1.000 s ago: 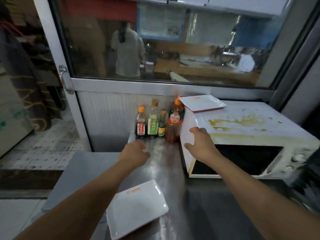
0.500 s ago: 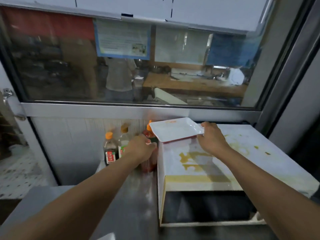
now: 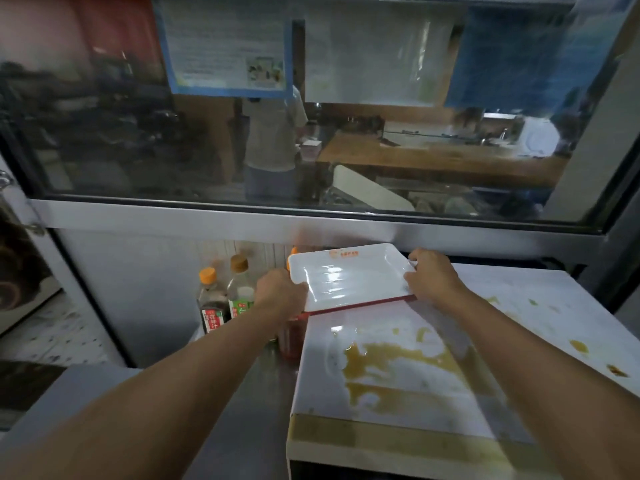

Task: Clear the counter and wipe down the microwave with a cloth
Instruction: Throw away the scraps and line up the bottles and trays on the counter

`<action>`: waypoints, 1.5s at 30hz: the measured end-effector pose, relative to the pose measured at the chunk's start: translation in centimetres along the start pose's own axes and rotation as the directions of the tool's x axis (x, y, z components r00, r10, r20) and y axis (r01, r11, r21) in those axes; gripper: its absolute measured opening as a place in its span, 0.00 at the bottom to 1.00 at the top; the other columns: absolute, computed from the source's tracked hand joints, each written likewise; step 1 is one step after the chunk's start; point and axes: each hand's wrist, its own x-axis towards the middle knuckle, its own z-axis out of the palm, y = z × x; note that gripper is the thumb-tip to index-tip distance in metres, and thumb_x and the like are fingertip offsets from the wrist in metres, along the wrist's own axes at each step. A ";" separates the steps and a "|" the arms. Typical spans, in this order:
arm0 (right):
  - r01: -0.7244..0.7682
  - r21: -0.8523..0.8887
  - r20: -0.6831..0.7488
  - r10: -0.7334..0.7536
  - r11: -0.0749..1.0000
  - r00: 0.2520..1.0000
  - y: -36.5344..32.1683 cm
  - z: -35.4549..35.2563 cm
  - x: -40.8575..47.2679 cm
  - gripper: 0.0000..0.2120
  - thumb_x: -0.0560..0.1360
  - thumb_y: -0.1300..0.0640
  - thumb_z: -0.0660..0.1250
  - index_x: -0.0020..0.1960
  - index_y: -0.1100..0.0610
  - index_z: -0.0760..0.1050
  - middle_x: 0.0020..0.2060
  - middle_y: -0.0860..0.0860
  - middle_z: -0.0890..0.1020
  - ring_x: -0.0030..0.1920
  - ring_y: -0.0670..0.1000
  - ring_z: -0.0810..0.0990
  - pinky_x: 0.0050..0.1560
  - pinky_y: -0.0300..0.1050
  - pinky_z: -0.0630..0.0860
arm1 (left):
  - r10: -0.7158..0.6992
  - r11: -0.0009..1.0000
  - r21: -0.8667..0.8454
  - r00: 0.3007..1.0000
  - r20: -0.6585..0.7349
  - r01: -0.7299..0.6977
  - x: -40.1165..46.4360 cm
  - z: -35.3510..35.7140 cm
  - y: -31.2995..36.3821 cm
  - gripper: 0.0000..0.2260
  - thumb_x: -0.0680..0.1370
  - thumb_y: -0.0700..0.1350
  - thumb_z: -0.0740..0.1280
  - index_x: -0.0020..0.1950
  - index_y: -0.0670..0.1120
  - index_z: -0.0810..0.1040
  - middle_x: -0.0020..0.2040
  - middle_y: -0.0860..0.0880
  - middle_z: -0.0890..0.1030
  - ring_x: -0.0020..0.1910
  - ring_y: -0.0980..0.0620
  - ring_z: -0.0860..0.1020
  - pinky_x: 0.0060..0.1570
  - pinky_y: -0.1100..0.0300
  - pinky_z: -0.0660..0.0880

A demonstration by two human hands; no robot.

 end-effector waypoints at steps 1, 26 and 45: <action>-0.003 0.005 0.011 0.003 1.000 1.000 0.0 0.1 0.2 0.12 0.73 0.66 0.61 0.56 0.63 0.74 0.53 0.60 0.79 0.52 0.60 0.76 0.44 0.46 0.71 | -0.016 1.000 -0.017 1.000 -0.008 0.016 0.2 0.1 0.1 0.12 0.76 0.44 0.65 0.54 0.37 0.80 0.50 0.39 0.83 0.49 0.40 0.81 0.50 0.49 0.80; 0.199 0.132 0.041 -0.206 0.971 0.978 -14.2 2.3 -14.5 0.14 0.69 0.69 0.63 0.54 0.64 0.75 0.51 0.59 0.79 0.51 0.60 0.77 0.45 0.46 0.75 | -0.131 0.967 -0.239 0.976 -0.174 0.087 -11.3 -14.1 -13.5 0.07 0.76 0.39 0.61 0.38 0.43 0.71 0.40 0.43 0.77 0.36 0.43 0.77 0.38 0.55 0.77; 0.169 0.019 0.236 -0.168 0.985 0.957 -17.9 13.8 -35.2 0.10 0.71 0.66 0.63 0.51 0.62 0.76 0.49 0.57 0.80 0.47 0.57 0.77 0.40 0.41 0.69 | -0.272 0.955 -0.148 0.958 -0.092 0.257 -24.1 -17.7 -33.1 0.05 0.77 0.41 0.63 0.49 0.41 0.75 0.43 0.45 0.78 0.39 0.47 0.76 0.40 0.55 0.77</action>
